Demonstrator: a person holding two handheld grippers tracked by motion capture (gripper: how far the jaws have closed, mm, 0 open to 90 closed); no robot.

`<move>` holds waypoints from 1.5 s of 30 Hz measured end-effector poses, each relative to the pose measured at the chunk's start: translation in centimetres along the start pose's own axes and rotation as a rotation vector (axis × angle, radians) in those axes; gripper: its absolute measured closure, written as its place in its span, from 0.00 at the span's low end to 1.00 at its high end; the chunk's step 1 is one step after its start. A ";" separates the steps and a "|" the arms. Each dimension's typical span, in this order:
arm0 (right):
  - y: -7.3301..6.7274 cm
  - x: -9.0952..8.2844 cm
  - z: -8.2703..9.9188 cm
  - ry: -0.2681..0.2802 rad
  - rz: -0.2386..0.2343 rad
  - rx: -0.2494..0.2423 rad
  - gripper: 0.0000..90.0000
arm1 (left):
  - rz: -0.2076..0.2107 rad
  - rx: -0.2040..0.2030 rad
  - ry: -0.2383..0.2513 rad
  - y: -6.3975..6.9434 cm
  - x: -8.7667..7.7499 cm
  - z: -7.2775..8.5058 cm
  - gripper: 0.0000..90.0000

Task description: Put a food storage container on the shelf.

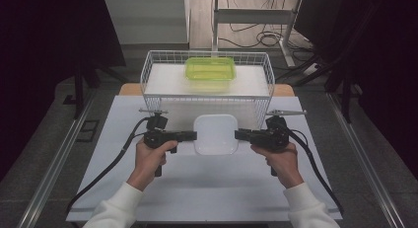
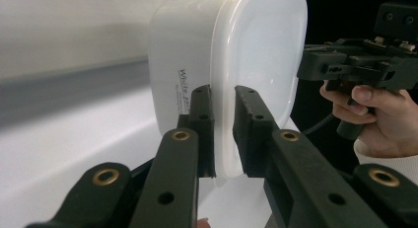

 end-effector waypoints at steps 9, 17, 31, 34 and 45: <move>-1.3 -0.8 -2.2 0.037 -0.004 -0.035 0.83 | -0.002 0.035 0.031 1.3 -1.4 -2.0 0.88; -2.3 -1.4 -4.2 0.069 -0.006 -0.067 0.83 | -0.012 0.071 0.050 2.3 -2.6 -3.8 0.88; -3.1 -1.9 -7.4 0.118 -0.015 -0.080 0.83 | -0.017 0.118 0.079 3.9 -4.3 -7.0 0.89; -3.2 -2.2 -8.2 0.128 -0.010 -0.086 0.83 | -0.018 0.127 0.086 4.4 -4.5 -7.8 0.89; -3.4 -3.4 -11.3 0.158 -0.006 -0.109 0.83 | -0.029 0.177 0.111 6.0 -5.1 -11.0 0.89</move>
Point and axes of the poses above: each handheld gripper's, and its own axes: x roughly forward along the jaws, z roughly out of its underside, y roughly to its right, the point moved 5 cm from there along x, roughly forward along the jaws, and after that the axes turned 3 degrees about z, right-handed, at the moved point
